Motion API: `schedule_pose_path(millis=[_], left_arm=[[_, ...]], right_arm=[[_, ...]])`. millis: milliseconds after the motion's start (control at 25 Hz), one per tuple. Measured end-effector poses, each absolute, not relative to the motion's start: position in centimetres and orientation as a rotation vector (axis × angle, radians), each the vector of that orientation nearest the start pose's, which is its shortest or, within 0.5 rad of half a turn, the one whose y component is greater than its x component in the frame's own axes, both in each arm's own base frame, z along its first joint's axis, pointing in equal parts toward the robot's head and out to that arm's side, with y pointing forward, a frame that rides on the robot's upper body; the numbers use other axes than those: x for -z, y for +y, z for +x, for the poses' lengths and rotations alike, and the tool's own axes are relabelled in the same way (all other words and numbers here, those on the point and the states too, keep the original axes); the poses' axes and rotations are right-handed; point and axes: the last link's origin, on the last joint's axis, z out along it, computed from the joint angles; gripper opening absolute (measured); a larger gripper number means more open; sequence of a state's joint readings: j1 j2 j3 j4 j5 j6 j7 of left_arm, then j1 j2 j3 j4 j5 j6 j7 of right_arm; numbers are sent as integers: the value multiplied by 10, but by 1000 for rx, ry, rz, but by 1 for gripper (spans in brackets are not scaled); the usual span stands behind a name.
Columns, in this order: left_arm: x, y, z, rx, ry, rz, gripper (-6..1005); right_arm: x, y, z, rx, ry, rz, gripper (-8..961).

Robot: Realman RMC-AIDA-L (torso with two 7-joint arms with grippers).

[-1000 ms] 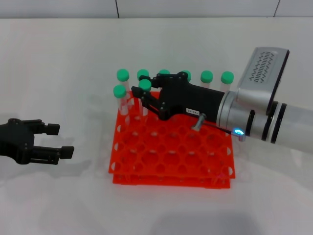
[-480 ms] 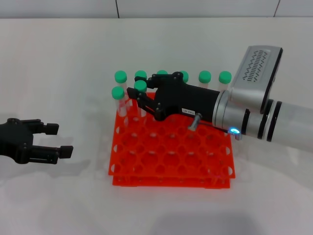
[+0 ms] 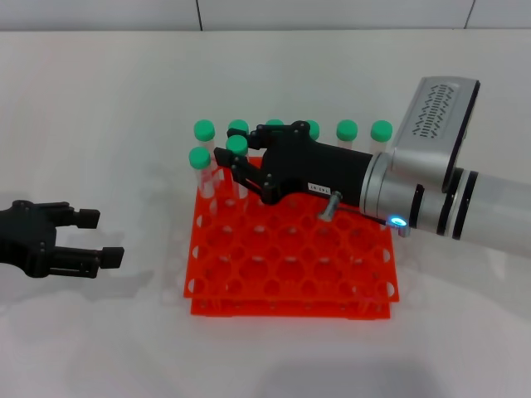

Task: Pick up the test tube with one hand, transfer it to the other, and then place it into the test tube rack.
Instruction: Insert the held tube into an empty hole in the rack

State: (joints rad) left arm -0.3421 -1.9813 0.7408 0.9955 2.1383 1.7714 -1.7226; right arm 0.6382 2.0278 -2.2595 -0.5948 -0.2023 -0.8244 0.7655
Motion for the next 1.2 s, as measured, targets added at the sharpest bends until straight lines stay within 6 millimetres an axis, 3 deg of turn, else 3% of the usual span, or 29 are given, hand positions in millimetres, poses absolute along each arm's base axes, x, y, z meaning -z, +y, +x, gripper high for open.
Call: schedule_pose_path(millis=[1000, 1200], left_arm=[[-75, 282, -307, 339, -934, -2760, 891], [-75, 281, -308, 341, -936, -2761, 891]], right_arm=[[121, 342, 150, -909, 309, -2603, 276], [120, 340, 149, -929, 306, -2605, 425]])
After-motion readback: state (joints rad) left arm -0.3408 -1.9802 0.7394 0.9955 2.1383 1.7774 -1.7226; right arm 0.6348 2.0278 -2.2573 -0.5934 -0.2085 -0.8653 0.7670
